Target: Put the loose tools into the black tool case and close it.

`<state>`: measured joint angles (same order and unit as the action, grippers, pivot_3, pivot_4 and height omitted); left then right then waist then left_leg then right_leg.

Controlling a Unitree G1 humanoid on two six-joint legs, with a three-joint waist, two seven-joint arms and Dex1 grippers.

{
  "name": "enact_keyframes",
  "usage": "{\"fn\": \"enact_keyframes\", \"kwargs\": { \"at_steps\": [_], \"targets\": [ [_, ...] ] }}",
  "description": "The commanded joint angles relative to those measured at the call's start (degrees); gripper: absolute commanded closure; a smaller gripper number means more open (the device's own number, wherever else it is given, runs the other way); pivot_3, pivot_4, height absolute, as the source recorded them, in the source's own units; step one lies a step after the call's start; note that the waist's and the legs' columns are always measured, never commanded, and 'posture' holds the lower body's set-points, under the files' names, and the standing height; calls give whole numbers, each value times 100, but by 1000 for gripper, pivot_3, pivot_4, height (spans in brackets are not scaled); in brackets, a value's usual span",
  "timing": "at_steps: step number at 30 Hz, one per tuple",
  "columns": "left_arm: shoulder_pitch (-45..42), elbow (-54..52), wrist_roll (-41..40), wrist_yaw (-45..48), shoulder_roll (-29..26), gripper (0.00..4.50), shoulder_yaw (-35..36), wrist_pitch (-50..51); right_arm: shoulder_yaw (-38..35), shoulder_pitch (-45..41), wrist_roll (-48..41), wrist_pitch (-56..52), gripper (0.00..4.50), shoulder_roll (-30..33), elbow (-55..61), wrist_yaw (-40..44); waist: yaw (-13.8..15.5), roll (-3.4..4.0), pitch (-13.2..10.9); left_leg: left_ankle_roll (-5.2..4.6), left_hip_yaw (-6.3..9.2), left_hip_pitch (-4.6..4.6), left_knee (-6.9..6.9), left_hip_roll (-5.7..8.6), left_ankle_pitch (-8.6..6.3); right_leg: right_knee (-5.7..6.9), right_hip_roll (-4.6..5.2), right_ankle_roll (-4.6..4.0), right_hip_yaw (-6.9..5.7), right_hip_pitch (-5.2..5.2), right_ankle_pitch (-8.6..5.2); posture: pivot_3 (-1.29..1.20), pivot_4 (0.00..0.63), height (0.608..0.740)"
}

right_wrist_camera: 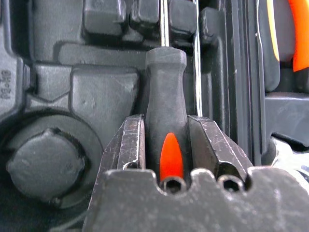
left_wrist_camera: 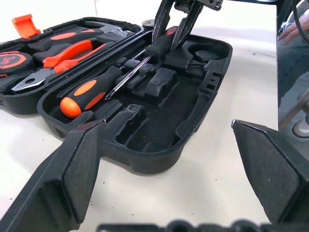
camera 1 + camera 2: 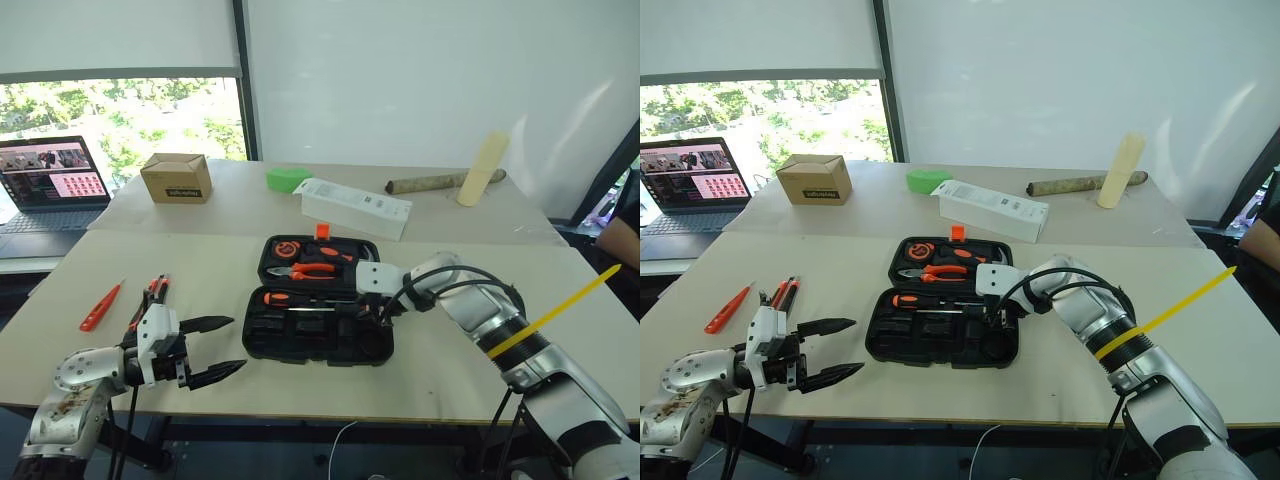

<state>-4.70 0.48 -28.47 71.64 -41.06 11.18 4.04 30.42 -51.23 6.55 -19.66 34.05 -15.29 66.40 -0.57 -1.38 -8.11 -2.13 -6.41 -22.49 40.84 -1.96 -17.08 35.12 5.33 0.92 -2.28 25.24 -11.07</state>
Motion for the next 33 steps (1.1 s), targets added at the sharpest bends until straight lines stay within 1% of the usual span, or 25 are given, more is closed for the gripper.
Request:
{"fn": "enact_keyframes", "kwargs": {
  "at_steps": [1, 4, 8, 12, 15, 19, 20, 21, 22, 23, 33],
  "targets": [
    [-22, -129, -38, -44, -72, 0, 121, -47, -110, 8, -38, -235, 2277, -45, 44, 225, 2, 0, 0, 0, 0, 0, 0, 0, 0, 1, 0, 0, 0, 0, 0, 0, 150, 740],
    [-40, -105, -28, -63, -80, 0, 124, -55, -299, -51, -261, -239, 1226, -20, 208, 486, 4, 0, 0, 0, 0, -2, -2, 1, 0, 2, 0, 0, -1, -1, 0, 0, 150, 740],
    [-17, -78, -19, -61, -114, 0, 157, -69, -588, -254, -644, -380, 1226, 127, 420, 1074, -13, 1, -1, 0, -1, -3, -7, 0, -1, -1, -2, 0, -1, 1, 0, 0, 150, 740],
    [20, -71, 4, -88, -129, 0, 191, -106, -772, -427, -854, -412, 1226, 80, 364, 1236, -18, 4, -3, 0, -2, -3, -6, 0, -1, 0, -1, 0, -1, 2, 0, 0, 150, 740],
    [5, -55, 34, -149, -101, 0, 189, -127, -749, -427, -786, -251, 1943, -96, 148, 1056, -20, 4, -3, 0, -2, 1, -5, -2, -1, -1, -1, 0, 0, 2, 0, 0, 150, 740],
    [58, -123, 54, -205, -66, 0, 163, -112, -619, -292, -545, -35, 3300, -365, -131, 682, -24, 4, -3, 4, -3, 5, -6, -1, 1, 1, -1, -2, 1, 2, 0, 0, 150, 740],
    [67, -131, 56, -209, -68, 0, 159, -104, -562, -263, -472, 4, 3626, -375, -182, 674, -25, 5, -3, 4, -4, 5, -6, 0, 1, 4, -1, -2, 1, 1, 0, 0, 150, 740],
    [72, -128, 59, -207, -78, 0, 157, -96, -506, -223, -417, 16, 4070, -394, -211, 682, -21, 5, -3, 4, -4, 4, -6, 0, 2, 7, 0, -2, 1, 1, 0, 0, 150, 740],
    [69, -114, 61, -201, -92, 0, 159, -89, -468, -204, -373, 6, 4355, -437, -250, 664, -15, 5, -3, 4, -4, 3, -6, 0, 2, 9, 0, -2, 1, 1, 0, 0, 150, 740],
    [66, -105, 63, -198, -103, 0, 159, -86, -444, -194, -352, -1, 4448, -473, -277, 648, -15, 6, -4, 4, -4, 1, -6, 1, 2, 9, 1, -2, 0, 2, 0, 0, 150, 740],
    [54, -94, 109, -211, -163, 0, 179, -58, -260, -208, -44, 37, 4448, -881, -723, 467, -67, 5, -3, 14, -7, 22, -6, -1, 7, 6, -3, -10, 2, -2, -5, 0, 150, 740]
  ]
}}
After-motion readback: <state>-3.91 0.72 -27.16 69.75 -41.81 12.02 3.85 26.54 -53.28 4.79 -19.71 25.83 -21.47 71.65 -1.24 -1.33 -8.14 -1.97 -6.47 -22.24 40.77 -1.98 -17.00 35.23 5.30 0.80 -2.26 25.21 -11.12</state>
